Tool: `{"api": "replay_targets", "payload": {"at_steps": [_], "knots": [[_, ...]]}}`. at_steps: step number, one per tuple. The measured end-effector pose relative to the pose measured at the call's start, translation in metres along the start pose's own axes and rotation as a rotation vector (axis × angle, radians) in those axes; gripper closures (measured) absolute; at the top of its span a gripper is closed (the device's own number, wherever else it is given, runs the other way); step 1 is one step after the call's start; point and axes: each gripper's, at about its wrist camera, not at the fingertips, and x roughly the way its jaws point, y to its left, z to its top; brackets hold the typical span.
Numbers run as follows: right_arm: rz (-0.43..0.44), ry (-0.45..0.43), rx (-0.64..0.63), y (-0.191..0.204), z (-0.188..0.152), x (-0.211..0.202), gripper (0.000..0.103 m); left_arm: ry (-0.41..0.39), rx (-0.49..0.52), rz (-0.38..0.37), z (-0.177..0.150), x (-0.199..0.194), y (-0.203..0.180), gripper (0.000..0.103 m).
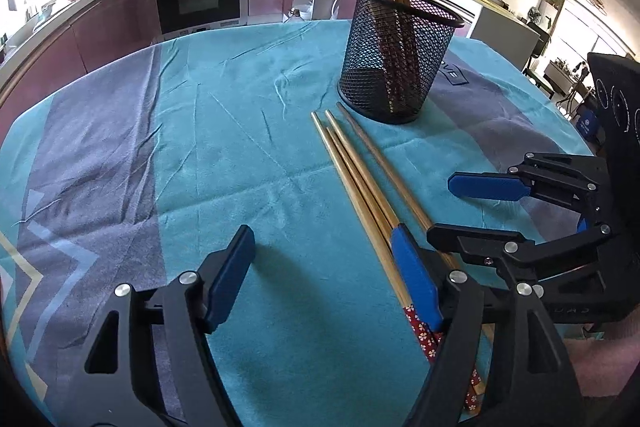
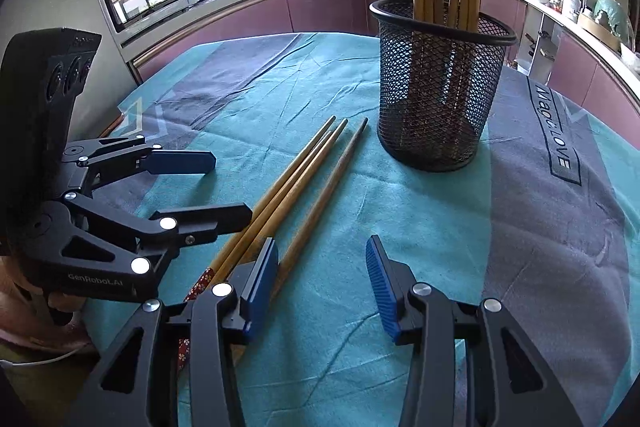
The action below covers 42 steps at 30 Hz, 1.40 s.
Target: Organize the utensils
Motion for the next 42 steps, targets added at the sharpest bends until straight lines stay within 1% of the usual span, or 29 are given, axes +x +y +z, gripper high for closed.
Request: {"api": "replay_targets", "payload": {"at_steps": [6, 9, 14, 18, 21, 23, 25, 30, 32, 33, 38, 42], "knots": [[0.002, 0.0, 0.001, 0.0, 0.0, 0.0, 0.06, 0.001, 0.02, 0.024, 0.0, 0.004, -0.004, 0.035], [0.004, 0.0, 0.004, -0.002, -0.001, -0.001, 0.06, 0.003, 0.035, 0.035, -0.001, 0.004, -0.004, 0.039], [0.005, -0.001, 0.005, -0.001, -0.001, -0.001, 0.06, 0.005, 0.043, 0.053, -0.002, 0.003, -0.002, 0.05], [0.003, -0.001, 0.004, -0.001, -0.001, -0.001, 0.06, 0.001, 0.036, 0.044, -0.003, 0.001, 0.003, 0.055], [0.0, 0.0, 0.0, -0.001, -0.001, -0.002, 0.06, -0.002, 0.033, 0.044, -0.004, 0.0, 0.005, 0.06], [-0.002, 0.0, -0.002, -0.001, 0.0, -0.002, 0.06, -0.002, 0.031, 0.037, -0.003, -0.001, 0.006, 0.068], [-0.009, 0.001, -0.003, -0.002, 0.0, -0.001, 0.06, -0.003, 0.029, 0.028, -0.004, -0.001, 0.008, 0.074], [-0.021, 0.005, -0.004, -0.003, 0.002, -0.001, 0.062, 0.001, 0.011, 0.013, -0.003, -0.001, 0.011, 0.075], [-0.029, 0.002, -0.004, -0.002, 0.004, 0.001, 0.065, 0.003, -0.001, 0.009, -0.001, 0.0, 0.013, 0.075], [-0.03, 0.003, -0.004, -0.001, 0.005, 0.002, 0.066, 0.004, -0.005, 0.009, -0.001, 0.0, 0.014, 0.074], [-0.033, 0.001, 0.009, -0.003, 0.012, 0.007, 0.066, 0.006, -0.021, 0.024, 0.003, 0.002, 0.017, 0.067], [-0.031, 0.0, 0.013, -0.004, 0.016, 0.012, 0.068, 0.008, -0.02, 0.033, 0.006, 0.004, 0.017, 0.067]]}}
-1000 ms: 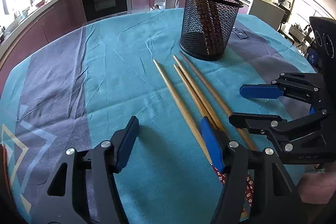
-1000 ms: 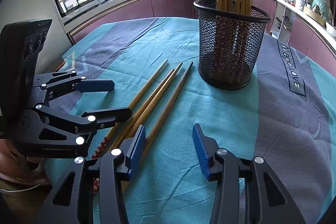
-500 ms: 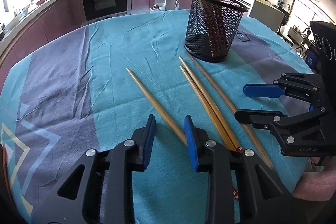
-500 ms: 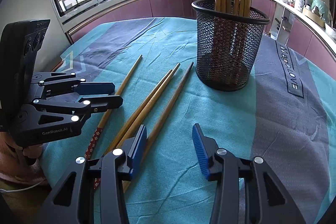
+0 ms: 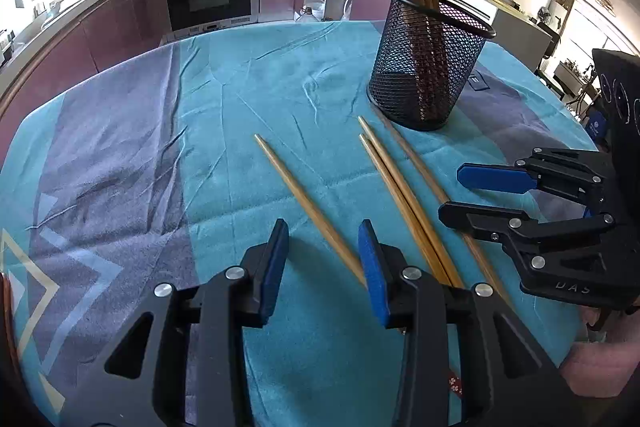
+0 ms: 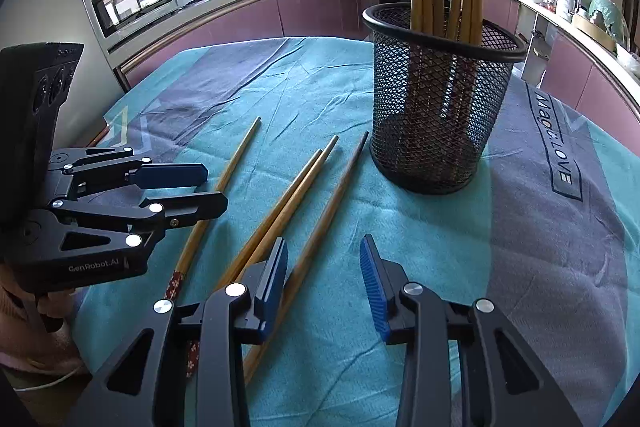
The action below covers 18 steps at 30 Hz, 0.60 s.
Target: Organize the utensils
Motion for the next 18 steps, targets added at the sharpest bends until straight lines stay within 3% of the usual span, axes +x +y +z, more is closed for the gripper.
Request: {"api": "replay_targets", "payload": {"at_steps": [11, 18], "knots": [[-0.011, -0.001, -0.001, -0.0003, 0.0046, 0.0061, 0.078, -0.006, -0.003, 0.014, 0.0032, 0.0035, -0.0035, 0.069], [0.0, 0.005, -0.003, -0.002, 0.0061, 0.0057, 0.087, -0.002, -0.017, 0.003, 0.0052, 0.0059, -0.0022, 0.08]]}}
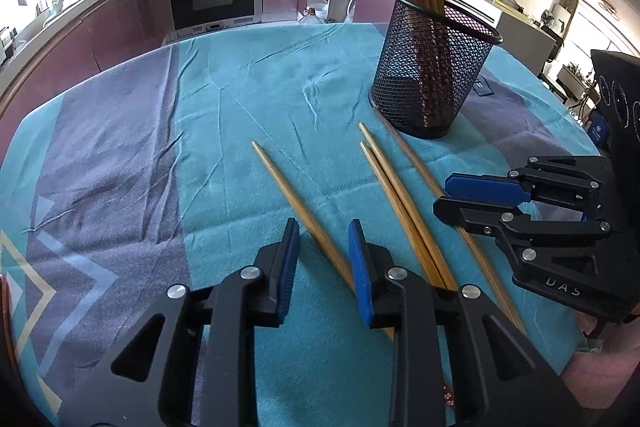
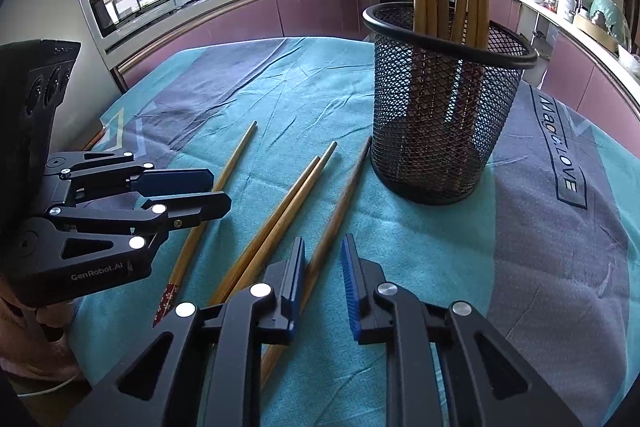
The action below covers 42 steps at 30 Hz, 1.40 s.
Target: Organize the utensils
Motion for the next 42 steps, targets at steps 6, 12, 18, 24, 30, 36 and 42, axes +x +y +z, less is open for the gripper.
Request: {"api": "replay_targets", "payload": {"at_steps": [6, 12, 18, 24, 30, 36, 42], "knots": [[0.008, 0.005, 0.001, 0.001, 0.001, 0.0, 0.092, 0.003, -0.017, -0.009, 0.0, 0.0, 0.0, 0.086], [0.027, 0.009, 0.009, -0.001, 0.0, -0.002, 0.095, -0.001, -0.051, -0.011, -0.001, -0.001, 0.002, 0.092], [0.028, 0.0, 0.012, -0.002, 0.0, -0.006, 0.096, 0.0, -0.067, -0.018, -0.002, -0.003, 0.003, 0.094], [0.04, -0.01, 0.013, -0.003, 0.001, -0.009, 0.097, -0.006, -0.072, -0.017, -0.002, -0.005, 0.004, 0.095], [0.068, -0.024, 0.024, -0.005, 0.002, -0.014, 0.097, -0.018, -0.072, -0.021, -0.001, -0.01, 0.004, 0.096], [0.085, -0.051, 0.013, -0.003, 0.003, -0.024, 0.097, -0.039, -0.075, -0.022, 0.001, -0.019, 0.006, 0.096], [0.118, -0.086, 0.018, -0.003, 0.007, -0.037, 0.097, -0.071, -0.071, -0.045, 0.006, -0.032, 0.004, 0.096]]}}
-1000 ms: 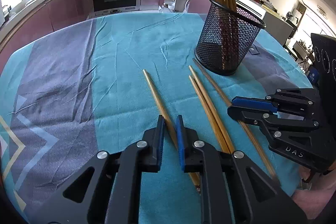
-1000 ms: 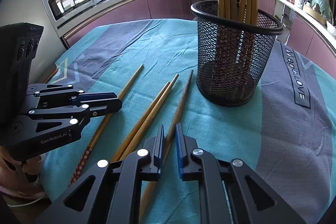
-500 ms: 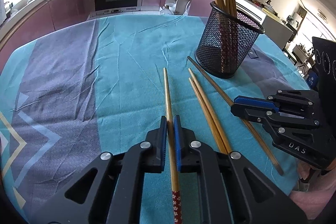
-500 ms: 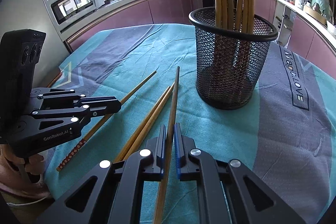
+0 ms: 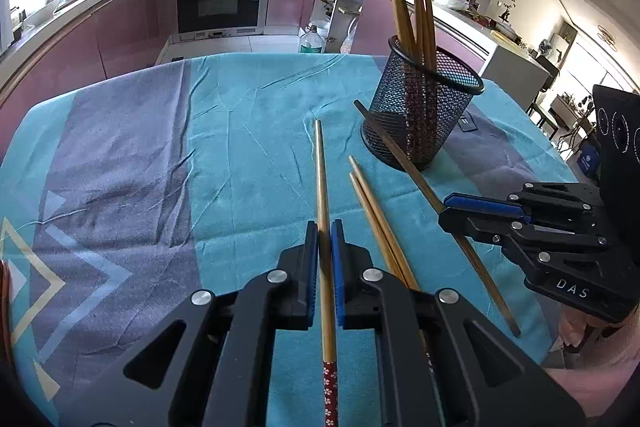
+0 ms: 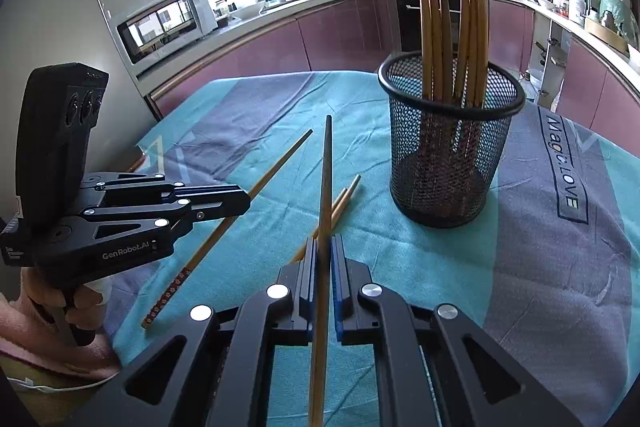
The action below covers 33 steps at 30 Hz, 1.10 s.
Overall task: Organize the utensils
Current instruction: 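Close the right gripper on another chopstick, then lift the chopstick upright with the right gripper and carry it over the mesh cup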
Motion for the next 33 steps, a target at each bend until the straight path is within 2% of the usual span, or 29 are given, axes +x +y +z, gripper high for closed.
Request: {"api": "replay_targets", "payload": {"at_steps": [17, 33], "knots": [[0.023, -0.123, 0.034, -0.009, 0.014, -0.037, 0.097, -0.068, -0.01, -0.103, 0.015, -0.037, -0.003, 0.096], [0.011, -0.259, 0.062, -0.027, 0.031, -0.075, 0.097, -0.208, 0.024, -0.178, 0.051, -0.091, -0.016, 0.096]]}}
